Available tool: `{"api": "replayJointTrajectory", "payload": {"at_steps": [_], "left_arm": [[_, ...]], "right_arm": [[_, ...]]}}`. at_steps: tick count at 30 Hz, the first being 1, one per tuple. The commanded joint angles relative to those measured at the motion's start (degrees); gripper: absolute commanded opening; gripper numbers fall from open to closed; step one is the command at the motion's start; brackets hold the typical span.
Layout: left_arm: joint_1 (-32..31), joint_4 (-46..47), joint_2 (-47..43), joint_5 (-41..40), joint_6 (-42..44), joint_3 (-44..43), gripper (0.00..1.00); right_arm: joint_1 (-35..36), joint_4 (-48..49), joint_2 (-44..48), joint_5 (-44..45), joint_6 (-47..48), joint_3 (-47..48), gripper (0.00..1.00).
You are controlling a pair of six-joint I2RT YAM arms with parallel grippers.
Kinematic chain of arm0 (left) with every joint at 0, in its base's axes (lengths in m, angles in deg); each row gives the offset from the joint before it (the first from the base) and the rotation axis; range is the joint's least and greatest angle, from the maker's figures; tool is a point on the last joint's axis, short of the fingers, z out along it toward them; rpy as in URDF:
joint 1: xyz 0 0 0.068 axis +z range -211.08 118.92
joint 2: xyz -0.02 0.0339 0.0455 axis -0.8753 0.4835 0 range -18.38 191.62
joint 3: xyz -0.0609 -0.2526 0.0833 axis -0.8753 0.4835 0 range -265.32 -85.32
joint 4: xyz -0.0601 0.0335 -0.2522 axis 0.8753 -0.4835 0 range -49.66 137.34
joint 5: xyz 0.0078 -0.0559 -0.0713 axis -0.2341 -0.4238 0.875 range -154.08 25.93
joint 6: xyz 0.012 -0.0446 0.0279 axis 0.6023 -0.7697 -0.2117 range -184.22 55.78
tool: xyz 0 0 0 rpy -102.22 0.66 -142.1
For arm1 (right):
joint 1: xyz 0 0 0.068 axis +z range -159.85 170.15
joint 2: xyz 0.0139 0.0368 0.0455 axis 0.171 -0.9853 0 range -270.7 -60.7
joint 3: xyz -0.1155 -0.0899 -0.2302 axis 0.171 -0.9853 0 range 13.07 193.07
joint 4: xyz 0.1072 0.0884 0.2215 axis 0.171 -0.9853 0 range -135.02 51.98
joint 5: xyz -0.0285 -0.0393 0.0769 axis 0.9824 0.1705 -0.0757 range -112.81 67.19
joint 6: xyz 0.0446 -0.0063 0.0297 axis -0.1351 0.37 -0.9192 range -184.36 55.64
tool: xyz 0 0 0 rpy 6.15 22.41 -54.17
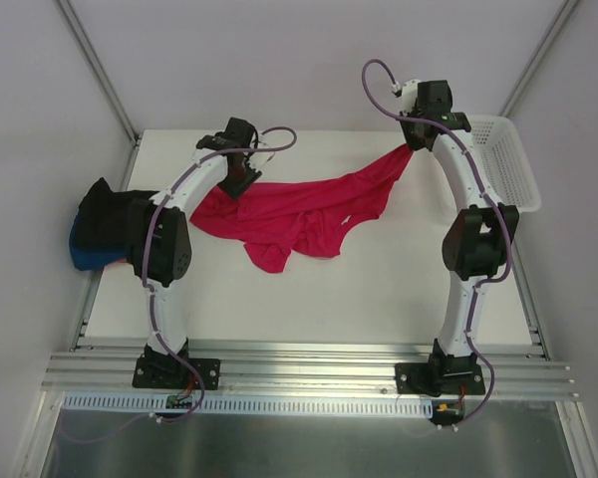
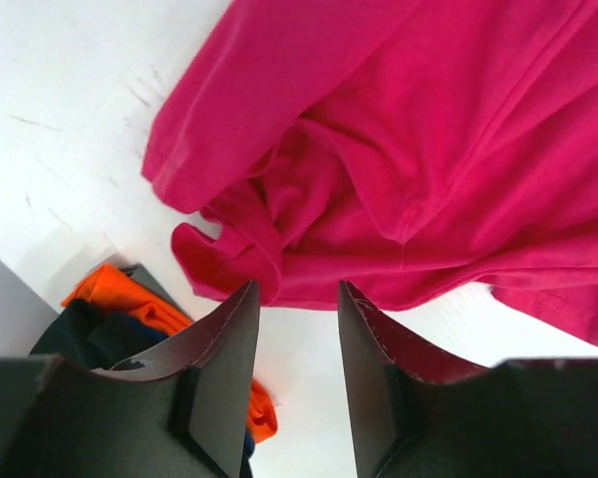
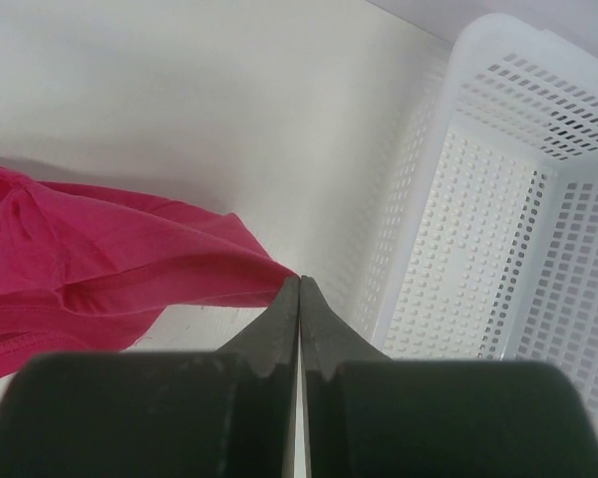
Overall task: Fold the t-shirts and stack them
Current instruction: Flatten out the tshirt
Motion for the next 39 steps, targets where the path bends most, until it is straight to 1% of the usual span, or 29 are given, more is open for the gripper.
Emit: {"api": "replayJointTrajectory", "payload": {"at_steps": [1,3,5,10,20,28,39], "left_arm": [[-1.4,-1.3,0.6,2.8,-1.3,-1.4,0.38],[-3.4,-1.2,0.6,2.8,-0.6,1.1,0.41],[-4.3,-1.1,1.4,2.9,-0.3,1.7,0.41],[-4.3,-1.1,3.8,2.0,-0.4,-0.1,0.40],[-4.4,-0.8,5.7,2.0,-0.2,1.6,0.41],[-4.4,-0.6,7.8,2.1,-0.7,1.6,0.42],[-2.9,-0.7,10.0,2.0,-1.1,0.5,0.41]], "right_arm": [[0.3,1.1,1.0,-0.3,-0.9,1.2,0.00],[0.3,1.2,0.9,-0.1,-0.8,1.4,0.00],[0.3,1.2,0.6,0.1,-0.9,1.5,0.00],[0.4,1.2,0.8,-0.3,-0.9,1.4,0.00],[0.4,1.1,0.8,-0.1,-0.7,1.1,0.00],[0.4,1.2,1.3,0.3,-0.3,0.7,0.00],[0.5,1.3,1.3,0.3,-0.1,0.5,0.00]]}}
